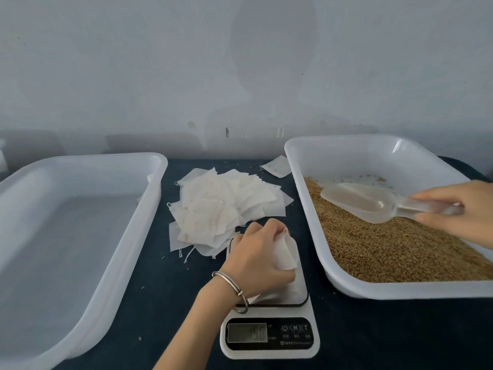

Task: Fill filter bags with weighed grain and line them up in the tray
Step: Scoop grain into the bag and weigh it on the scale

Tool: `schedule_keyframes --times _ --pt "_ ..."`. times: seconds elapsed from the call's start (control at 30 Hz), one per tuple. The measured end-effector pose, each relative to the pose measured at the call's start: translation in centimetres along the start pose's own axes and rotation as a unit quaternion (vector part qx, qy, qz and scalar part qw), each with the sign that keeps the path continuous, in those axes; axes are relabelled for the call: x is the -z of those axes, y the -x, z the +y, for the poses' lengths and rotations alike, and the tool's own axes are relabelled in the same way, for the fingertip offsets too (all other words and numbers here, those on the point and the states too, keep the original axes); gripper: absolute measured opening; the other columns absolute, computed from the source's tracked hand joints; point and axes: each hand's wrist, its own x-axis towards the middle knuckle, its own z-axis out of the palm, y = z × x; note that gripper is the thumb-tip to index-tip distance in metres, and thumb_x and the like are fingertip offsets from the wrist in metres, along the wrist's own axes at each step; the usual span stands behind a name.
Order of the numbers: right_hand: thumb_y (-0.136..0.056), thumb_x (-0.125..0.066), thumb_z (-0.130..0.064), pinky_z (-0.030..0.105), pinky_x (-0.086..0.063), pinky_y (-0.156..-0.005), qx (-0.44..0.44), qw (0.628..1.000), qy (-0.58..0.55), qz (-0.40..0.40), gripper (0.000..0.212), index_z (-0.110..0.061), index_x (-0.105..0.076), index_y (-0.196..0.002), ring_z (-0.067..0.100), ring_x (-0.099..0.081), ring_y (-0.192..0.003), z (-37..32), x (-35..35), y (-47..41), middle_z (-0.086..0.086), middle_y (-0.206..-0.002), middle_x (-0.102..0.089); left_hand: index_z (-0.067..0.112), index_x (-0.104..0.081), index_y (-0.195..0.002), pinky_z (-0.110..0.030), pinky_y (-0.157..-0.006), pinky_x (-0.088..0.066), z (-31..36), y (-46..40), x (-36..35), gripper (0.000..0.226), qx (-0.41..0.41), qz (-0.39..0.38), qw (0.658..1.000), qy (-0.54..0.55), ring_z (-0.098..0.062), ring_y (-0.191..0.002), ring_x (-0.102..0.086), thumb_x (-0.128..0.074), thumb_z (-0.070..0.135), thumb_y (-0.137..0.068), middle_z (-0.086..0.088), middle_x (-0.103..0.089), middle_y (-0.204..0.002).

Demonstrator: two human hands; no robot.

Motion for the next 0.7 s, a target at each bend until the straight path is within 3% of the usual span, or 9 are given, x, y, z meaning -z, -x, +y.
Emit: schedule_keyframes --times 0.1,0.17,0.23,0.33,0.43,0.53,0.63,0.7 --pt "-0.078 -0.069 -0.043 0.042 -0.052 -0.082 -0.025 0.998 0.05 -0.026 0.036 -0.048 -0.061 -0.113 0.019 -0.062 -0.089 0.3 0.1 -0.7 -0.012 -0.101 -0.067 0.041 -0.036 -0.12 -0.032 -0.103 -0.029 0.2 0.3 0.1 0.068 -0.008 0.001 1.0 0.015 0.001 -0.113 -0.033 -0.06 0.058 -0.059 0.028 -0.043 -0.107" --pt "-0.077 -0.072 -0.039 0.042 -0.052 -0.081 -0.034 0.997 0.049 -0.039 0.034 -0.048 -0.062 -0.108 0.019 -0.062 -0.089 0.6 0.3 -0.9 -0.013 -0.091 -0.064 0.043 -0.032 -0.129 -0.022 -0.103 -0.031 0.1 0.8 0.9 0.082 -0.028 0.014 0.995 0.09 0.005 -0.123 -0.03 -0.063 0.065 -0.056 0.029 -0.043 -0.121" --pt "-0.074 -0.075 -0.037 0.044 -0.051 -0.084 -0.037 0.996 0.058 -0.053 0.034 -0.054 -0.061 -0.1 0.021 -0.062 -0.094 1.3 0.3 -1.1 -0.014 -0.091 -0.064 0.041 -0.035 -0.131 -0.015 -0.101 -0.031 -0.1 1.5 2.3 0.076 -0.043 0.074 0.978 0.192 0.005 -0.128 -0.033 -0.062 0.062 -0.063 0.027 -0.044 -0.129" --pt "-0.069 -0.076 -0.036 0.043 -0.052 -0.085 -0.036 0.99 0.104 -0.092 0.036 -0.059 -0.058 -0.091 0.018 -0.063 -0.094 2.4 0.4 -1.6 -0.011 -0.096 -0.068 0.027 -0.046 -0.128 -0.031 -0.103 -0.036 -0.8 2.3 4.4 0.055 -0.07 0.204 0.931 0.294 -0.007 -0.128 -0.044 -0.054 0.049 -0.078 0.014 -0.053 -0.13" --pt "-0.068 -0.075 -0.035 0.036 -0.055 -0.078 -0.041 0.985 0.126 -0.111 0.046 -0.068 -0.043 -0.069 0.008 -0.063 -0.081 2.8 -0.2 -1.8 -0.019 -0.088 -0.066 0.019 -0.052 -0.121 -0.022 -0.095 -0.043 -1.6 2.7 5.6 0.042 -0.086 0.287 0.892 0.339 -0.011 -0.122 -0.051 -0.049 0.037 -0.083 0.005 -0.059 -0.123" --pt "-0.069 -0.075 -0.036 0.031 -0.056 -0.072 -0.032 0.986 0.125 -0.102 0.053 -0.073 -0.039 -0.058 0.003 -0.062 -0.071 2.7 -1.1 -1.9 -0.027 -0.077 -0.063 0.019 -0.054 -0.114 -0.025 -0.091 -0.044 -2.3 3.1 6.0 0.038 -0.076 0.32 0.875 0.357 -0.011 -0.117 -0.054 -0.048 0.038 -0.082 0.005 -0.061 -0.118" --pt "-0.07 -0.075 -0.041 0.023 -0.055 -0.062 -0.022 0.986 0.121 -0.111 0.053 -0.076 -0.036 -0.063 -0.001 -0.062 -0.059 2.3 -1.6 -1.6 -0.029 -0.072 -0.061 0.022 -0.056 -0.109 -0.028 -0.091 -0.043 -2.7 3.5 5.8 0.033 -0.064 0.33 0.873 0.353 -0.011 -0.114 -0.055 -0.048 0.039 -0.082 0.007 -0.061 -0.115" --pt "-0.071 -0.074 -0.043 0.022 -0.055 -0.06 -0.008 0.987 0.113 -0.11 0.051 -0.076 -0.036 -0.066 -0.001 -0.062 -0.055 1.9 -1.8 -1.4 -0.028 -0.072 -0.062 0.023 -0.056 -0.107 -0.023 -0.089 -0.045 -2.7 3.6 5.6 0.03 -0.062 0.333 0.873 0.35 -0.01 -0.112 -0.055 -0.049 0.038 -0.082 0.008 -0.062 -0.113"
